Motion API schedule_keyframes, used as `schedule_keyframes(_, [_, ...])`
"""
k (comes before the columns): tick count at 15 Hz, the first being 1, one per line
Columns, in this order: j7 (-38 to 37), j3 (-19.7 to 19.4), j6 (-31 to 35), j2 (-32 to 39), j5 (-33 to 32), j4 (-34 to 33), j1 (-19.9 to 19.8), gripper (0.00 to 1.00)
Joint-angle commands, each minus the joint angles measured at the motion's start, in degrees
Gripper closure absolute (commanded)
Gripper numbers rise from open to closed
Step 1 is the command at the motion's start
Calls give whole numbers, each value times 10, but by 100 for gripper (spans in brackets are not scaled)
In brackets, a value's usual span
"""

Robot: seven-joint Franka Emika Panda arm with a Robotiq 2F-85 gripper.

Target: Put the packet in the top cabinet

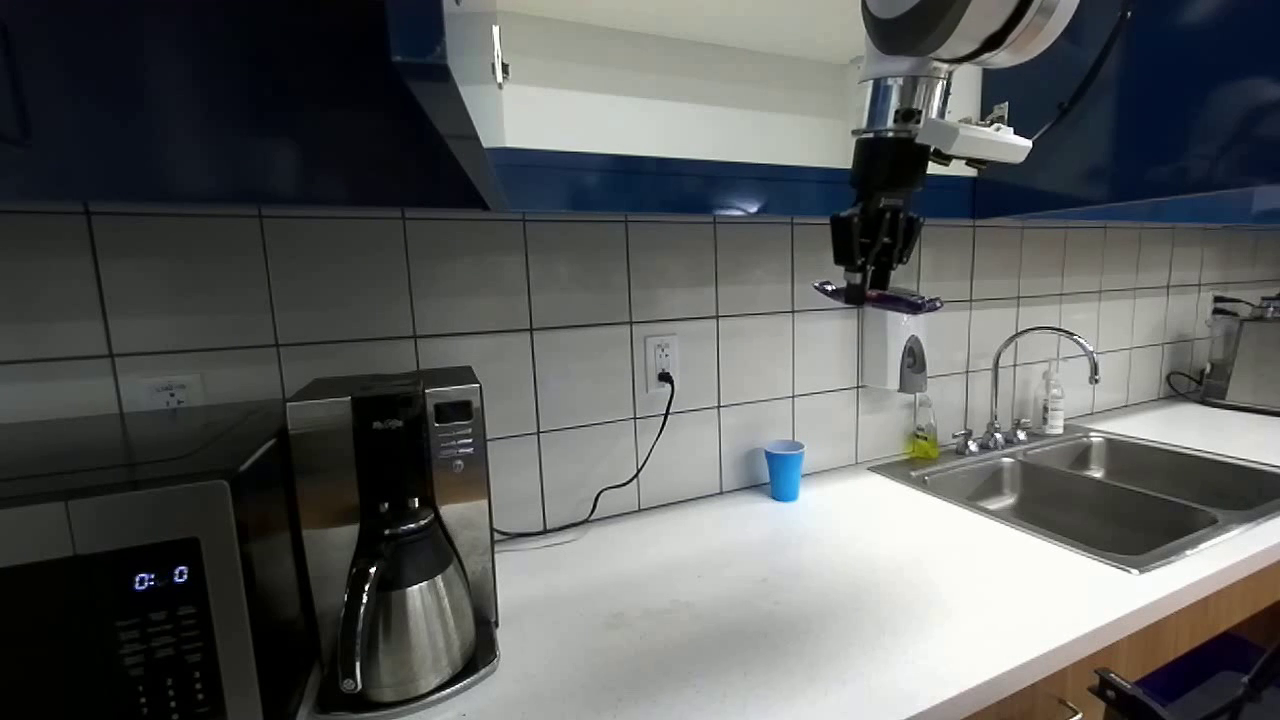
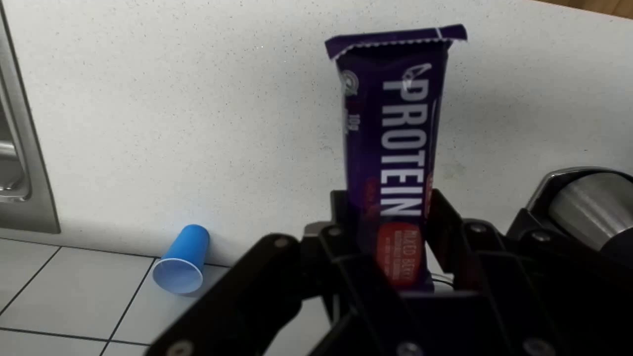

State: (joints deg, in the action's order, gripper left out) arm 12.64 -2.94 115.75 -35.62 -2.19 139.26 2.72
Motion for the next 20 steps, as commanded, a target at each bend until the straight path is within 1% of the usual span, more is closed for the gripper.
schedule_keyframes(1, [-5, 6, -34, -2, 2, -35, 2, 84])
schedule_keyframes(6, [4, 5, -62, 1, 4, -66, 9, 84])
schedule_keyframes(14, [9, 5, -96, -11, 6, -95, 18, 84])
schedule_keyframes(20, [8, 6, -126, -8, 8, -142, 24, 84])
